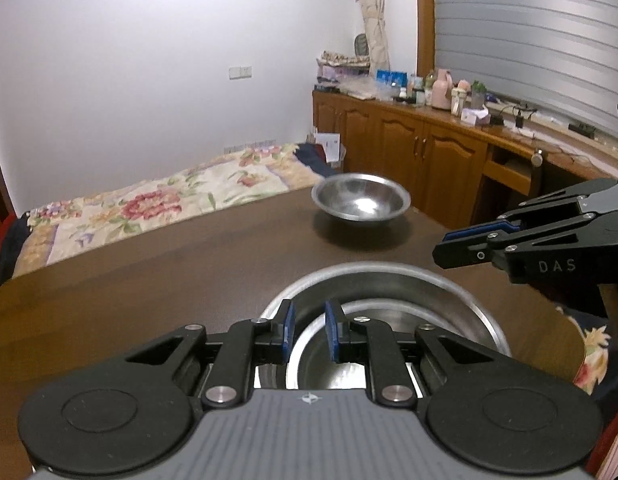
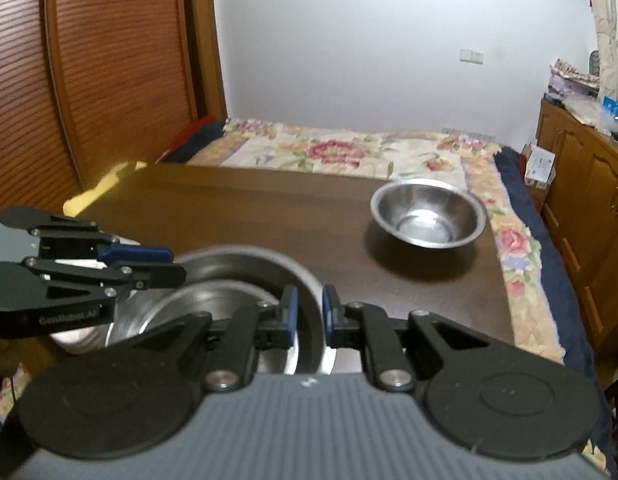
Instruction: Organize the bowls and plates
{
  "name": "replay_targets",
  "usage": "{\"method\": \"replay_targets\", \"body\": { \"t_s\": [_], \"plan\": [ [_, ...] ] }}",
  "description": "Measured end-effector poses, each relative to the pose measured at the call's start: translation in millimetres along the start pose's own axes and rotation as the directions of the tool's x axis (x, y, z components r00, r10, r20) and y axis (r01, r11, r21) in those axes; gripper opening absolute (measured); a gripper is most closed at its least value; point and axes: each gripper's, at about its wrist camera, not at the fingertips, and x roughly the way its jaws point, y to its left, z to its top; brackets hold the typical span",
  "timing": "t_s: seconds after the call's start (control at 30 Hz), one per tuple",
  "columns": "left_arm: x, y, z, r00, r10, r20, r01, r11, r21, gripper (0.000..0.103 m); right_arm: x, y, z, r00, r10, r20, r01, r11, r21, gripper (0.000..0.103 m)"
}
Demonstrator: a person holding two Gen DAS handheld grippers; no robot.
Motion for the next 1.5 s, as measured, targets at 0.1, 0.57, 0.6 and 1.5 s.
{"method": "replay_targets", "body": {
  "t_s": [0.1,0.57,0.6,1.5],
  "plan": [
    [-3,-1,11,1.000,-0.004,0.023,0.004,1.000,0.006,0.020,-6,-4,5,1.000,-0.009,0.028,0.009,1.000,0.001,0.015],
    [2,-4,56,0.994,-0.025,0.105,0.024,1.000,0.007,0.070,-21,-32,21,0.988,-0.065,0.140,0.058,0.997,0.051,0.015],
    [3,-4,58,0.994,-0.025,0.108,0.024,1.000,0.009,0.073,-21,-34,22,0.987,-0.071,0.146,0.064,0.997,0.053,0.015],
    [86,15,105,0.996,-0.070,0.052,0.071,0.997,-0.028,0.086,45,-94,26,0.981,-0.119,0.151,0.095,0.983,0.155,0.042]
  ]
}}
